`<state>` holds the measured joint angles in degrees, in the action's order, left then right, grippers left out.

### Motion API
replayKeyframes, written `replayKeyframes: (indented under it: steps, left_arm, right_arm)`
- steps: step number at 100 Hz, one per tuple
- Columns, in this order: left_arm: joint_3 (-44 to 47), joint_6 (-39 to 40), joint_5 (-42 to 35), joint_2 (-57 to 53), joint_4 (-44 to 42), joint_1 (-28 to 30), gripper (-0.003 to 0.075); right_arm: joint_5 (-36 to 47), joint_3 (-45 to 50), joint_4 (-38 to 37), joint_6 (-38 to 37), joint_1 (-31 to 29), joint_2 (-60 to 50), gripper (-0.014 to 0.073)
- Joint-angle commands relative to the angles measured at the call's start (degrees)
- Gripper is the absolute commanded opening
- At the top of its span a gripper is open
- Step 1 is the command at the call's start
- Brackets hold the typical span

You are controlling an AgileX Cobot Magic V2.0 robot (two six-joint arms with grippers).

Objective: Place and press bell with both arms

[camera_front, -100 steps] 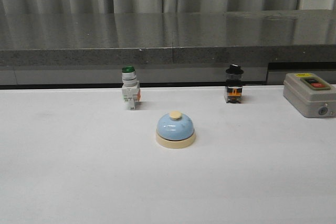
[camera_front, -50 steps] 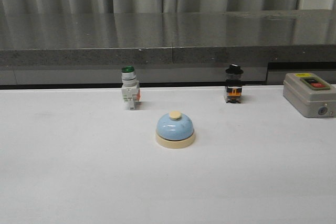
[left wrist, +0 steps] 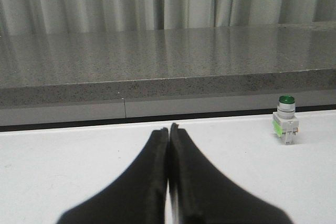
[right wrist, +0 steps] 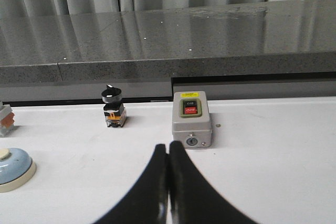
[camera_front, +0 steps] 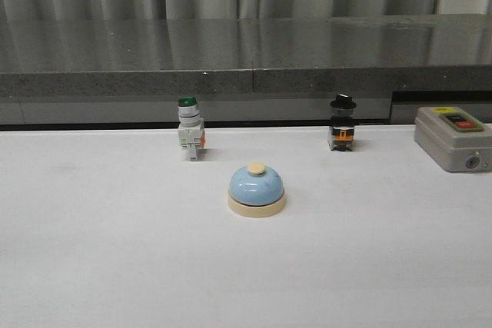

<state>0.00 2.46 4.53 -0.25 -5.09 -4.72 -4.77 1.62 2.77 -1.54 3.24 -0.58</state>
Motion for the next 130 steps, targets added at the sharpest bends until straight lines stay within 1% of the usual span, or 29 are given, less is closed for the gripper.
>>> replayKeyframes:
  steps: [1, 13, 30, 38, 48, 60, 80, 87, 95, 103, 109, 130]
  left_arm:
    - [2.4, 0.5, -5.3, -1.7, 0.1, 0.0, -0.0019]
    - [2.4, 0.5, -5.3, -1.7, 0.1, 0.0, -0.0019]
    - [2.4, 0.5, -5.3, -1.7, 0.1, 0.0, -0.002]
    - [2.4, 0.5, -5.3, -1.7, 0.1, 0.0, -0.002]
    - [2.4, 0.5, -5.3, -1.7, 0.1, 0.0, -0.002]
    - [2.4, 0.5, -5.3, -1.7, 0.1, 0.0, -0.0019]
    - [2.4, 0.5, -5.3, -1.7, 0.1, 0.0, -0.0019]
    - [2.4, 0.5, -5.3, -1.7, 0.1, 0.0, -0.002]
    - [2.4, 0.5, -5.3, -1.7, 0.1, 0.0, -0.0019]
    - [2.4, 0.5, -5.3, -1.7, 0.1, 0.0, -0.0019]
    - [2.4, 0.5, -5.3, -1.7, 0.1, 0.0, -0.002]
    - [2.4, 0.5, -5.3, -1.7, 0.1, 0.0, -0.0019]
  right_arm:
    - [4.8, -0.9, -0.6, 0.1, -0.4, -1.0, -0.006]
    - [4.8, -0.9, -0.6, 0.1, -0.4, -1.0, -0.006]
    - [12.6, -1.2, -0.6, 0.1, -0.4, -0.9, -0.006]
    - [12.0, -3.4, -0.6, 0.1, -0.4, -0.5, -0.006]
    - [6.5, -8.5, -0.6, 0.1, -0.4, 1.4, -0.006]
    - [-4.9, -17.9, -0.6, 0.1, -0.4, 6.6, -0.006]
    - [-19.3, -33.6, -0.6, 0.1, -0.4, 19.6, -0.006]
    - [-25.5, -38.4, -0.6, 0.1, -0.4, 25.1, -0.006]
    - [-30.7, -42.8, -0.6, 0.1, -0.4, 30.1, -0.006]
    - [-34.6, -46.4, -0.6, 0.1, -0.4, 35.7, -0.006]
    - [-36.0, -48.1, -0.5, 0.1, -0.4, 39.0, -0.006]
    - [-35.6, -49.9, 0.8, 0.1, -0.4, 46.9, -0.006]
